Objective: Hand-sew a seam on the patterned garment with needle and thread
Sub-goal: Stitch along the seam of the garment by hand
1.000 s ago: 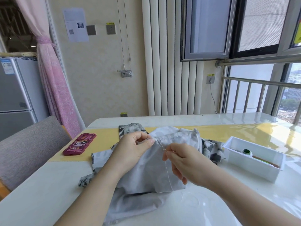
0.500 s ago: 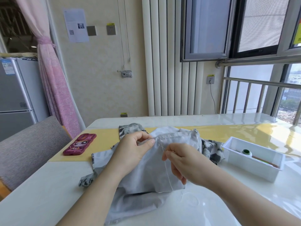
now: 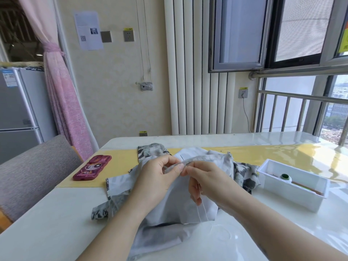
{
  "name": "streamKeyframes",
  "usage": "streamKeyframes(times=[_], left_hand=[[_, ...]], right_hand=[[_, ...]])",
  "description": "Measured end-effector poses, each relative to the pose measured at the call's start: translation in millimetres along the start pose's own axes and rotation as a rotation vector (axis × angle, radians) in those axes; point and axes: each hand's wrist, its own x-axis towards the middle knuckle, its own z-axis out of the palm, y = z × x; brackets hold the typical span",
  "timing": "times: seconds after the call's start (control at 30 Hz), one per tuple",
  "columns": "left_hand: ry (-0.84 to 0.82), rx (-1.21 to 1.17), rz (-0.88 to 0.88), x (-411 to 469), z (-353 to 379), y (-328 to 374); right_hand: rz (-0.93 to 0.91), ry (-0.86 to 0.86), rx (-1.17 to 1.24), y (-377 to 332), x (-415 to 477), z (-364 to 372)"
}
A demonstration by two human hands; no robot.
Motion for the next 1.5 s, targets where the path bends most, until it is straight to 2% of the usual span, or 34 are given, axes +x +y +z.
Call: streamKeyframes(times=[0.07,0.17,0.37,0.5,0.6,0.7,0.77,0.83,0.87,0.93,1.0,1.1,1.27,1.43,1.5], left_hand=[[0.033,0.002,-0.007,1,-1,-1],[0.049,-0.031,-0.033,2,-3,-2],[0.071,-0.102,-0.061,2,-2,-4],[0.045,-0.099,-0.034,-1,0,0],[0.036,-0.118,-0.018,-3,0,2],[0.056,-0.115,-0.032,-3,-5,-1],[0.047,-0.105,-0.038,-2,-7,-3],[0.018,-0.099,-0.031,-2,-7,-2],[0.004,-0.104,-0.021,-3,-6,-2],[-0.014,-0.12,-0.004,-4,-6,-1],[-0.021,-0.134,0.004,-5,-7,-1],[0.0,-0.14,0.014,-5,-10,-3],[0.041,-0.086,0.07,-4,-9,-7],[0.054,-0.065,0.126,-4,-8,-5],[0.059,-0.067,0.139,-4,-7,-4]], right_hand=[[-0.01,0.001,0.012,1,1,-1],[-0.063,0.025,-0.097,4,-3,-1],[-0.269,0.187,-0.315,9,-9,-3],[-0.42,0.208,-0.508,9,1,-6],[-0.432,0.212,-0.532,6,5,-11],[-0.559,0.418,-0.57,-4,8,-29],[-0.476,0.425,-0.714,-11,13,-38],[-0.302,0.275,-0.905,-16,20,-39],[-0.244,0.185,-0.917,-15,25,-38],[-0.134,0.033,-0.772,-17,29,-35],[-0.051,-0.027,-0.631,-22,29,-32],[0.013,-0.021,-0.55,-27,31,-31],[0.089,-0.1,-0.648,-27,36,-29],[0.174,-0.086,-0.361,-31,40,-30],[0.189,-0.138,-0.227,-31,42,-30]])
